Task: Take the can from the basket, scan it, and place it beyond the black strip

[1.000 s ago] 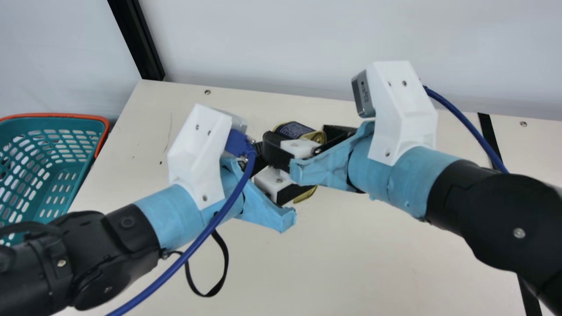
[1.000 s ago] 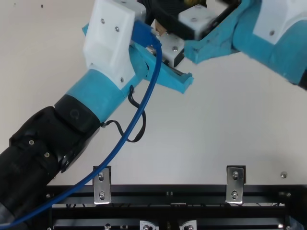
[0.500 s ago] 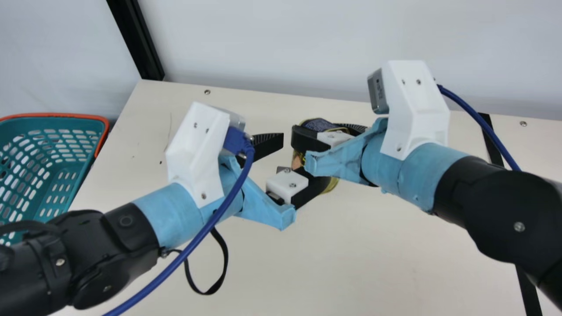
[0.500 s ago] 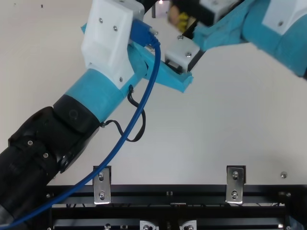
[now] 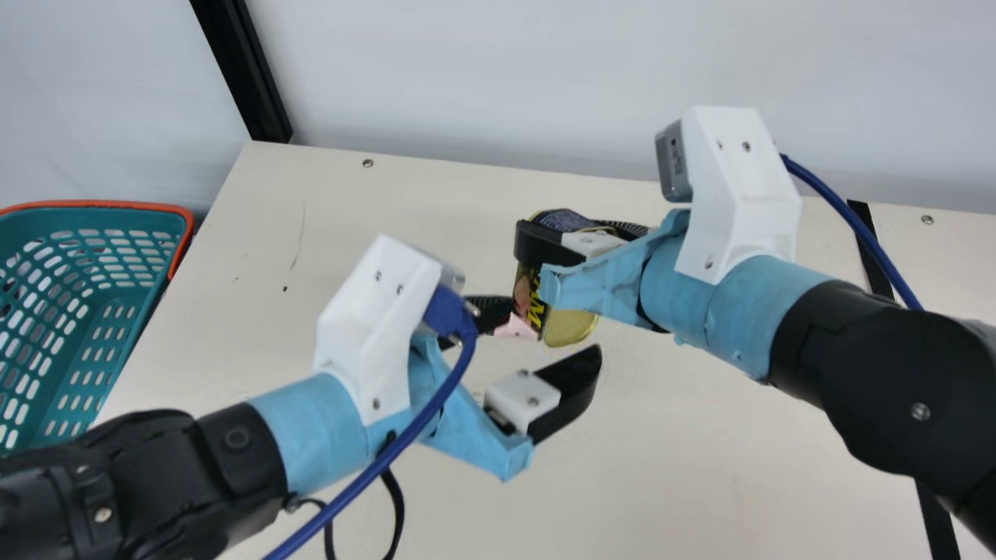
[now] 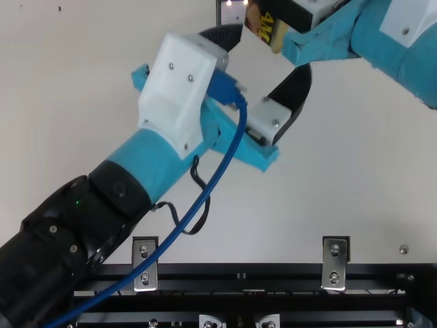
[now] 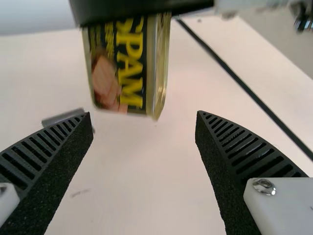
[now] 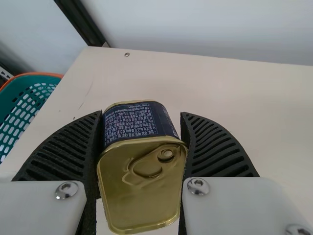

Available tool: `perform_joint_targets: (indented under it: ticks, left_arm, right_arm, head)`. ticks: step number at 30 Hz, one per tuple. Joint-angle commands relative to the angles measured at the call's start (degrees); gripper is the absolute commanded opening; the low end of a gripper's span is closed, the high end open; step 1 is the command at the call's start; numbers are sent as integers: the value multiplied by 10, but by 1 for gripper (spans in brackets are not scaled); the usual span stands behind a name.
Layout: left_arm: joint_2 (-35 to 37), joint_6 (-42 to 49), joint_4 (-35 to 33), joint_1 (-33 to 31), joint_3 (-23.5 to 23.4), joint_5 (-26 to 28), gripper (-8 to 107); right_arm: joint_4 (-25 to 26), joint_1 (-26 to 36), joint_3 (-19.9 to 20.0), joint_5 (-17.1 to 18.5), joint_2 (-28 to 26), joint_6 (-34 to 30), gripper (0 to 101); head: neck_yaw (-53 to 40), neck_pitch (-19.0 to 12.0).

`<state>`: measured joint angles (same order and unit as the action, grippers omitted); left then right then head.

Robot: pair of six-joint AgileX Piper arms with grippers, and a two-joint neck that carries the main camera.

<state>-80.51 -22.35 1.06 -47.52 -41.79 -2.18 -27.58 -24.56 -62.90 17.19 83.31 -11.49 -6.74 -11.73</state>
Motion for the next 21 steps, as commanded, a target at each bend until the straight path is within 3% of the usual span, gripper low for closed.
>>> perform_joint_targets:
  ticks: [1,11,21]
  left_arm:
    - [4,2,-4,0,11,20,90]
    - [48,50,-50,50,79,45,90]
    - [138,91,-70,192,177,-14,90]
  right_arm:
    - [9,2,1,-5,-2,8,0]
    - [64,15,9,-21,-19,47,0]
    - [112,30,25,-27,-39,78,0]
  head:
    - [1,-2]
    - [1,-2]
    - [1,-2]
